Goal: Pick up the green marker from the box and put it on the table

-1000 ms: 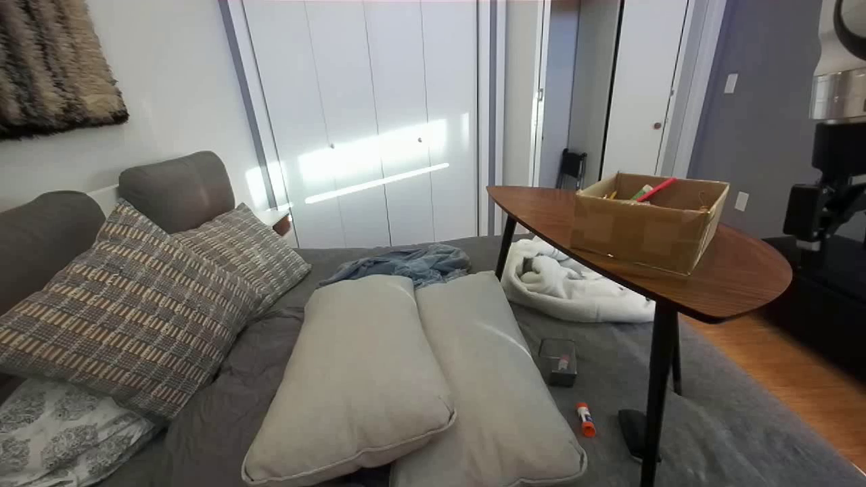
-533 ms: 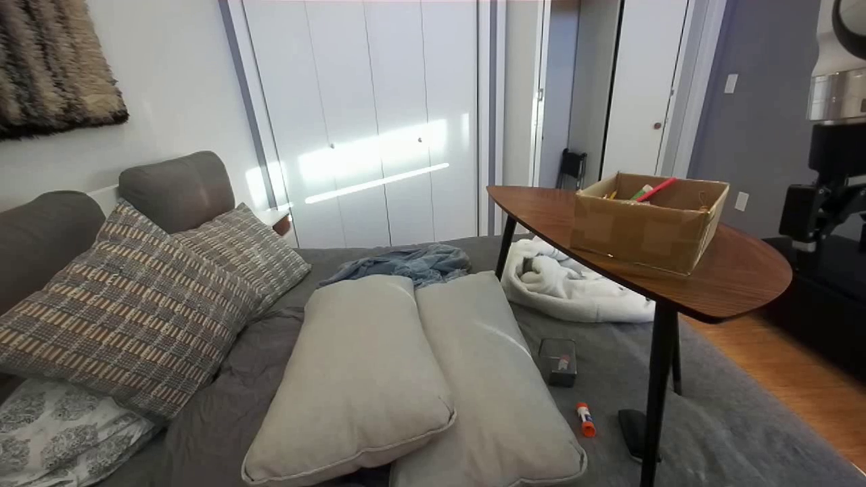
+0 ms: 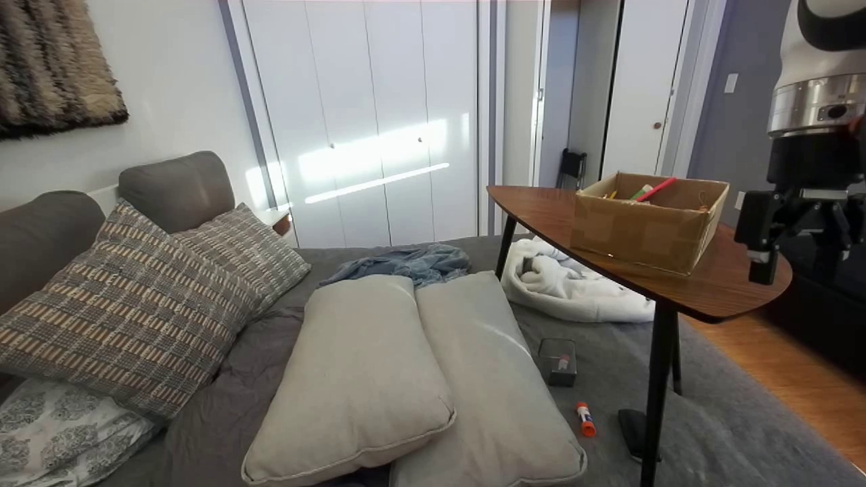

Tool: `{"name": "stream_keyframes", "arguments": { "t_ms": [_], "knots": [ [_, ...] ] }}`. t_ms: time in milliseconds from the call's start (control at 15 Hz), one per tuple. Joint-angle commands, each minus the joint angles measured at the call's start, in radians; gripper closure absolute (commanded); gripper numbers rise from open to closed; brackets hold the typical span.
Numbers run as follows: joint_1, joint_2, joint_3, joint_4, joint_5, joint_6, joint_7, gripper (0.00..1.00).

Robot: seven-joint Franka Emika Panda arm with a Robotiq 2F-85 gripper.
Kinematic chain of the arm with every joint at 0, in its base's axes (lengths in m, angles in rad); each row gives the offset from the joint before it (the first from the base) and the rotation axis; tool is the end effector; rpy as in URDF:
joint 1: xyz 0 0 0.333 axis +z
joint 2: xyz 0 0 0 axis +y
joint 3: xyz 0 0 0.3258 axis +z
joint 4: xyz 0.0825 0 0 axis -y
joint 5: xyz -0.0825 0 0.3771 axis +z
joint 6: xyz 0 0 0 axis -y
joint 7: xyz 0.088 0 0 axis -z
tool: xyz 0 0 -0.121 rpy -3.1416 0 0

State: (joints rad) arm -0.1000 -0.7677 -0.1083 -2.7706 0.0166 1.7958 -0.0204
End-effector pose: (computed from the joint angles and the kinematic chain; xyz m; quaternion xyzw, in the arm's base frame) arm 0.2666 -0.0518 0.4043 -0.9905 0.0770 0.0999 0.0554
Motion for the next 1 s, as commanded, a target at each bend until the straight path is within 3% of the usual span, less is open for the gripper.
{"name": "stream_keyframes", "arguments": {
  "t_ms": [0,267,400,800,933],
  "knots": [
    [-0.006,0.0,0.003,0.003,0.002,-0.003,-0.002,0.0],
    [-0.007,0.0,0.003,0.003,0.002,-0.003,-0.002,0.0],
    [-0.01,-0.025,0.035,0.008,-0.037,0.026,0.014,0.0],
    [-0.038,-0.021,0.082,0.135,-0.188,0.082,0.055,0.0],
    [-0.056,0.009,0.074,0.177,-0.229,0.15,0.076,0.0]
  ]
}}
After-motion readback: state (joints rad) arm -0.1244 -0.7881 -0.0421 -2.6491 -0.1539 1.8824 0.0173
